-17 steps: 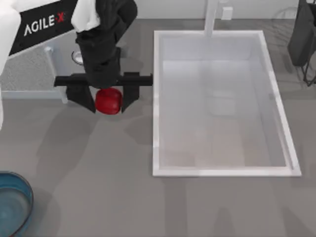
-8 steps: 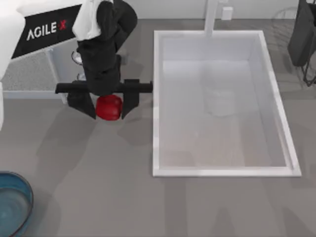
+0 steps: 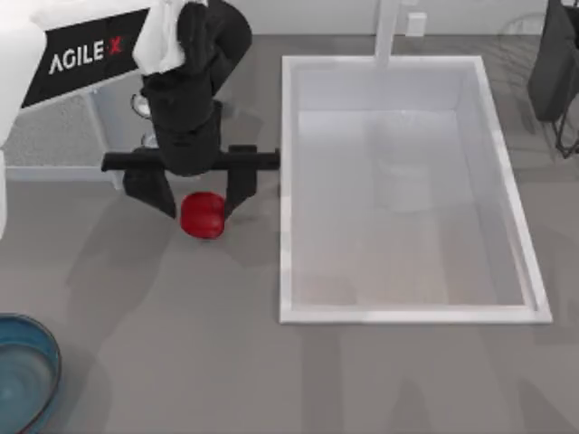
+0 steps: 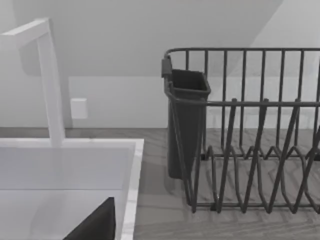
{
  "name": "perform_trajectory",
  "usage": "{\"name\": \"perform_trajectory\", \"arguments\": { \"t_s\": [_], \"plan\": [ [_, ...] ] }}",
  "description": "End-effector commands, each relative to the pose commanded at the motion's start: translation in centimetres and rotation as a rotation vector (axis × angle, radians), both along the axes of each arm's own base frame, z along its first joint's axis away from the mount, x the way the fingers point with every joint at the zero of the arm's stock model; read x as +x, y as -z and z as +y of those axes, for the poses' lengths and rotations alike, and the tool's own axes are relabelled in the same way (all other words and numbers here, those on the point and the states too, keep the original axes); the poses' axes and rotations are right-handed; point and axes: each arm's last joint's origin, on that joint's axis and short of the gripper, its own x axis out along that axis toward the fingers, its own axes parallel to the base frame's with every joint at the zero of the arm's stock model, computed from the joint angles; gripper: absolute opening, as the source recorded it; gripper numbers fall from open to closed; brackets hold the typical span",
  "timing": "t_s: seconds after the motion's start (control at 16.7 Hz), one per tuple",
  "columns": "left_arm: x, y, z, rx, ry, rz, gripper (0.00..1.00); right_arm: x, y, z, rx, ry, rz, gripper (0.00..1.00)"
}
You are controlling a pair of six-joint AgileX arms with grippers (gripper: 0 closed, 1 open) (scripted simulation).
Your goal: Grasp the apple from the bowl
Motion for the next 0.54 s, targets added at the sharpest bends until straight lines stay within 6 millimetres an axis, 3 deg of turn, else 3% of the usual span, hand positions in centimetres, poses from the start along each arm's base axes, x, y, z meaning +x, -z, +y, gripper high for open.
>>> {"name": "perform_trajectory", "arguments": {
  "t_s": [0.18, 0.54],
  "plan": [
    [0.00, 0.00, 0.00, 0.000, 0.000, 0.000, 0.98, 0.00, 0.00, 0.00, 0.000, 0.000, 0.000, 1.00],
    [0.00, 0.00, 0.00, 0.000, 0.000, 0.000, 1.00, 0.00, 0.00, 0.00, 0.000, 0.000, 0.000, 1.00]
  ]
}}
